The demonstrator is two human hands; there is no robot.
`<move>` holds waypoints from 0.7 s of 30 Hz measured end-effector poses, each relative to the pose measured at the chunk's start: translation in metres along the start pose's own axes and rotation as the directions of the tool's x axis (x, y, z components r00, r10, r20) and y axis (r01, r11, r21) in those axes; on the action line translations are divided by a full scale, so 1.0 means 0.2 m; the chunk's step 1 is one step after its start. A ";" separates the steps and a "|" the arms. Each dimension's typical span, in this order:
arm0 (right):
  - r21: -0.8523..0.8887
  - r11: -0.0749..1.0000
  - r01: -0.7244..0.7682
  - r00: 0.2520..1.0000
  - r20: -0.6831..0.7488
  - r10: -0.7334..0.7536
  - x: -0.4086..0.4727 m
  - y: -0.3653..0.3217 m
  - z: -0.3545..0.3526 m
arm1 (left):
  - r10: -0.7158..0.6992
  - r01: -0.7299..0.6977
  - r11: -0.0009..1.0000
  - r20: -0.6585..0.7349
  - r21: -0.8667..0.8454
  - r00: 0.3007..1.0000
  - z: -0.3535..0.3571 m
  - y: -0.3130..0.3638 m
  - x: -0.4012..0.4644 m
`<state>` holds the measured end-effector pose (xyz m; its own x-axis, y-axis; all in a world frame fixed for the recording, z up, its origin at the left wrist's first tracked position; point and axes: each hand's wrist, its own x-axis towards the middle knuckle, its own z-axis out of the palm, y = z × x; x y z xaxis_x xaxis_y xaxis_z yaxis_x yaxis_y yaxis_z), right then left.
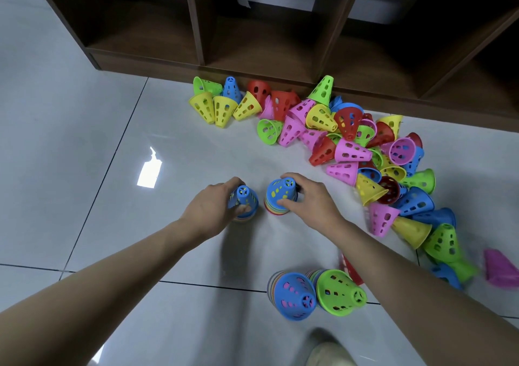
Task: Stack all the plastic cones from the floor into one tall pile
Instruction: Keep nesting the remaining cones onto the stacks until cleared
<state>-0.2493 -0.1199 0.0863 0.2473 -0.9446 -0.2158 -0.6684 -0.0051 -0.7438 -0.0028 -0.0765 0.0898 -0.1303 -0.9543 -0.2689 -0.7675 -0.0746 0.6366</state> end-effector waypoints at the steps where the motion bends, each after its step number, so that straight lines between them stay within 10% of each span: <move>1: 0.004 1.000 0.000 1.000 -0.002 0.000 0.00 0.01 0.00 | 0.004 -0.004 1.000 -0.007 0.001 1.000 0.00 0.00 0.00; 21: -0.250 0.951 -0.180 0.983 -0.023 0.180 -0.27 0.29 -0.36 | -0.016 0.044 0.954 0.095 -0.297 0.995 0.21 0.20 0.11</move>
<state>-0.3518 -0.0932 0.0995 0.1064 -0.9374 -0.3316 -0.8561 0.0833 -0.5101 -0.0620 -0.0878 0.0792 -0.1766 -0.9212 -0.3468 -0.5512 -0.1993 0.8102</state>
